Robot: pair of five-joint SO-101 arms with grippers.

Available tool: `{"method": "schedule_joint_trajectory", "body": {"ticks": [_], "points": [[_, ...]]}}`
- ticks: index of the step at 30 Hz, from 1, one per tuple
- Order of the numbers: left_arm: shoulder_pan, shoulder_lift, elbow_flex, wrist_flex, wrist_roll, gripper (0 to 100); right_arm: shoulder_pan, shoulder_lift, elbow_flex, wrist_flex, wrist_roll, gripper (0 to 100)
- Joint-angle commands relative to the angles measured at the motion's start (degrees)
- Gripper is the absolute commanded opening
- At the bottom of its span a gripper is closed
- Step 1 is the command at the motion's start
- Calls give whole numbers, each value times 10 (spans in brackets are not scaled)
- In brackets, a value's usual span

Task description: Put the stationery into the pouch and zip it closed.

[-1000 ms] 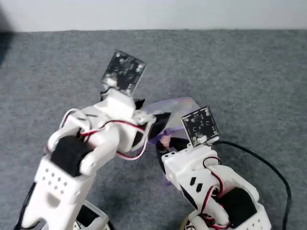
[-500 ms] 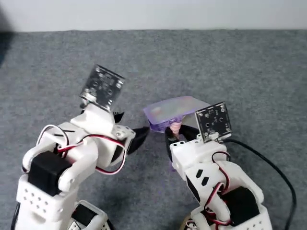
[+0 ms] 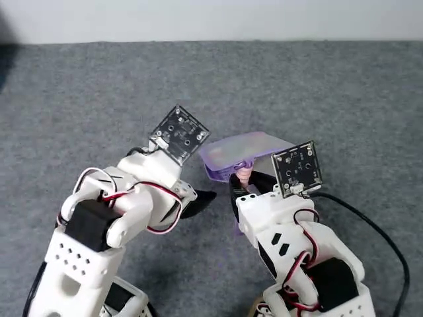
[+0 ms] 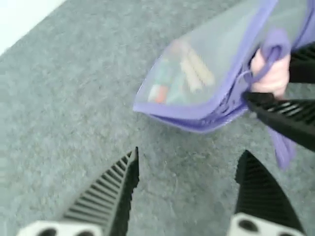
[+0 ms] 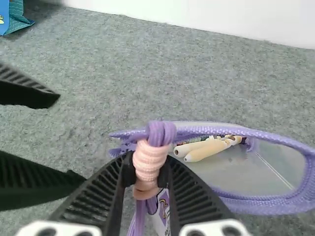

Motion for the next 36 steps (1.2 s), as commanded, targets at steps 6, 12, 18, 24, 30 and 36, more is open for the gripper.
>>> {"method": "schedule_joint_trajectory", "body": {"ticks": [6, 12, 18, 24, 30, 36], "points": [[40, -6, 70, -130, -16, 309, 10, 0, -23, -2, 19, 8], [40, -6, 106, -217, -16, 268, 10, 0, -23, -1, 49, 8], [66, -6, 162, -298, -16, 197, 11, -3, -23, -1, 49, 8], [75, -7, 190, -331, -16, 110, 30, 0, -39, -7, 66, 8], [71, -9, 195, -350, -15, 13, 133, 1, -39, -70, 87, 8], [70, -11, 196, -348, -12, 11, 187, 2, -35, -118, 87, 8]]}}
